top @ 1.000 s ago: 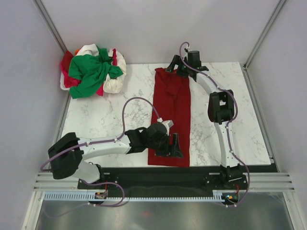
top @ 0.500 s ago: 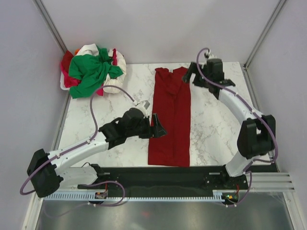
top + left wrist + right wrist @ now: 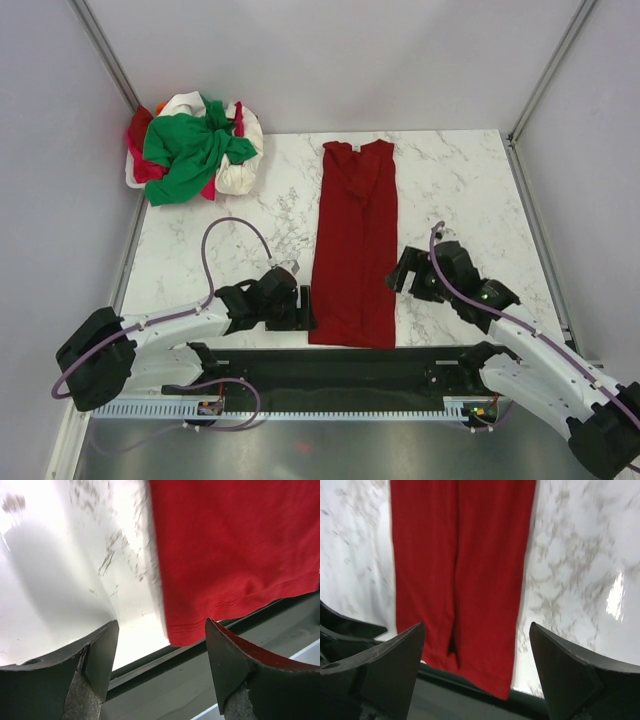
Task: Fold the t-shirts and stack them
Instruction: Fold the tshirt
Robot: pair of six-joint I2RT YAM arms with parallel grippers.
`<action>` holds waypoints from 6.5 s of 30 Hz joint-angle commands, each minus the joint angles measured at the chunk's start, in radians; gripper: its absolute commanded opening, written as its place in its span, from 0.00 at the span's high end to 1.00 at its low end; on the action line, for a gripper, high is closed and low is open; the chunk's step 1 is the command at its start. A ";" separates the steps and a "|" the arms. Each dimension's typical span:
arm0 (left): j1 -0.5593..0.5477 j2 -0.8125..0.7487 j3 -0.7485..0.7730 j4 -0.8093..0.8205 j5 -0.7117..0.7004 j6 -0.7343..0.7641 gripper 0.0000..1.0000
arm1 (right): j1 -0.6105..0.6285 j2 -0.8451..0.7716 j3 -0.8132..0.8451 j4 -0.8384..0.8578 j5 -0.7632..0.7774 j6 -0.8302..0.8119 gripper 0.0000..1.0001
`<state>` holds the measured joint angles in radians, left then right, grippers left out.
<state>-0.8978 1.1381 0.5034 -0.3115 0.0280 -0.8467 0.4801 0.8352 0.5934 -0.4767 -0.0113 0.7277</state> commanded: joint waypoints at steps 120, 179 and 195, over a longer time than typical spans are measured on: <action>0.430 1.041 1.432 -0.299 0.033 0.409 0.35 | -0.202 1.154 1.034 -0.023 0.227 -0.272 0.11; 0.289 0.557 0.371 0.351 0.112 0.110 0.98 | -0.222 0.779 0.095 0.418 -0.200 -0.165 1.00; 0.180 -0.015 0.006 0.232 0.133 0.037 0.98 | -0.052 0.212 -0.135 0.149 -0.174 -0.044 1.00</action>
<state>-0.6827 1.2285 0.5365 -0.0216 0.1654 -0.7479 0.3813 1.1667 0.4679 -0.2085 -0.2272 0.6159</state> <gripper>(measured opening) 0.030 0.018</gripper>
